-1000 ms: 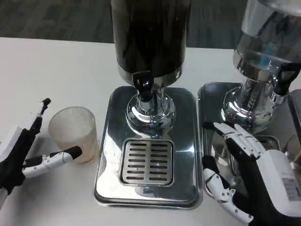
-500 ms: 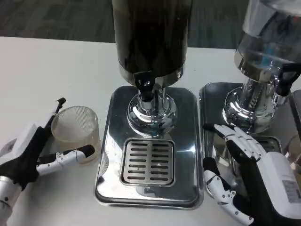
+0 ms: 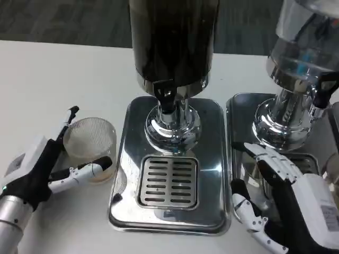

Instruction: Grasp the cup under the faucet to collect the drink, then remove the cup.

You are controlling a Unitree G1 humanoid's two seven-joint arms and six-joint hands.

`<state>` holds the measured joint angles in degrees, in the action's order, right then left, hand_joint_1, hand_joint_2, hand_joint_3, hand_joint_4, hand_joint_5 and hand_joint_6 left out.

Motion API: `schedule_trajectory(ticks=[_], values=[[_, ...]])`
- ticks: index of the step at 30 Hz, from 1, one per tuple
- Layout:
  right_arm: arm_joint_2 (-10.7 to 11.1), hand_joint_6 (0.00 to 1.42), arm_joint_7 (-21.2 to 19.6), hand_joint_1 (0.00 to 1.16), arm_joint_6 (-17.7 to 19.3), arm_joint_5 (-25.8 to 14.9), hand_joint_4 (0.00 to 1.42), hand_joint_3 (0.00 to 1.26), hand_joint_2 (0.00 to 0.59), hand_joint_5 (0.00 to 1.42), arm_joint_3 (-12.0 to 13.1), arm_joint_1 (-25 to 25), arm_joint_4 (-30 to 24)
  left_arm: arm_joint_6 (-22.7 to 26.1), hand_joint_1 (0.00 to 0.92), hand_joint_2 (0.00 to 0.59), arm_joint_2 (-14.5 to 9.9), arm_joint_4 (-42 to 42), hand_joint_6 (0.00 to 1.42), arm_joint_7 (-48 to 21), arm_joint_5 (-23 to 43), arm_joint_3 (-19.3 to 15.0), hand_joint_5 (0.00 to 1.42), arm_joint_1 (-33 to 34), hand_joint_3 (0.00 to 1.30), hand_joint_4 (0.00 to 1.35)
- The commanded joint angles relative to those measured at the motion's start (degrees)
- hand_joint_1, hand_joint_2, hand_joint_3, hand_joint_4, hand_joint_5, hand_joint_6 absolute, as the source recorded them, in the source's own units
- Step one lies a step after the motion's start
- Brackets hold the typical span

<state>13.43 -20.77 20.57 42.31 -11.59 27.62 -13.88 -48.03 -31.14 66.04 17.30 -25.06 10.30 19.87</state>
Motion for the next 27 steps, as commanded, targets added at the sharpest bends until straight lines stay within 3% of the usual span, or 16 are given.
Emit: schedule_trajectory(ticks=[1,6,12,16,27], values=[[0.2,0.15,0.6,0.25,-0.4,-0.6,0.2,0.24,0.436,0.16,0.6,1.0,-1.1,-1.1,0.283,0.103,1.9,1.5,0.59,-1.7,-0.5,1.4,0.26,0.3,0.02,0.01],[0.2,0.15,0.8,0.25,-0.5,-0.4,0.2,0.24,0.435,0.16,0.8,1.2,-1.6,-1.1,0.34,0.15,2.2,1.8,1.03,-1.2,-1.1,2.2,0.6,0.6,0.27,0.27],[0.1,0.15,1.2,0.26,-0.2,-0.9,0.2,0.24,0.431,0.16,0.8,1.1,-1.5,-1.6,0.36,0.163,2.1,2.1,1.29,1.0,-1.3,2.8,0.88,0.1,0.53,0.58],[0.1,0.13,1.2,0.27,-0.1,-1.0,0.21,0.24,0.429,0.16,0.7,1.0,-1.3,-2.1,0.388,0.157,1.8,2.1,1.37,3.0,-1.6,3.4,0.96,-0.2,0.62,0.67],[-0.1,0.12,1.0,0.28,0.1,-1.3,0.21,0.24,0.434,0.16,0.6,0.5,-0.9,-3.5,0.383,0.147,1.0,1.6,1.37,6.7,-2.1,3.5,0.97,-1.0,0.61,0.66]])
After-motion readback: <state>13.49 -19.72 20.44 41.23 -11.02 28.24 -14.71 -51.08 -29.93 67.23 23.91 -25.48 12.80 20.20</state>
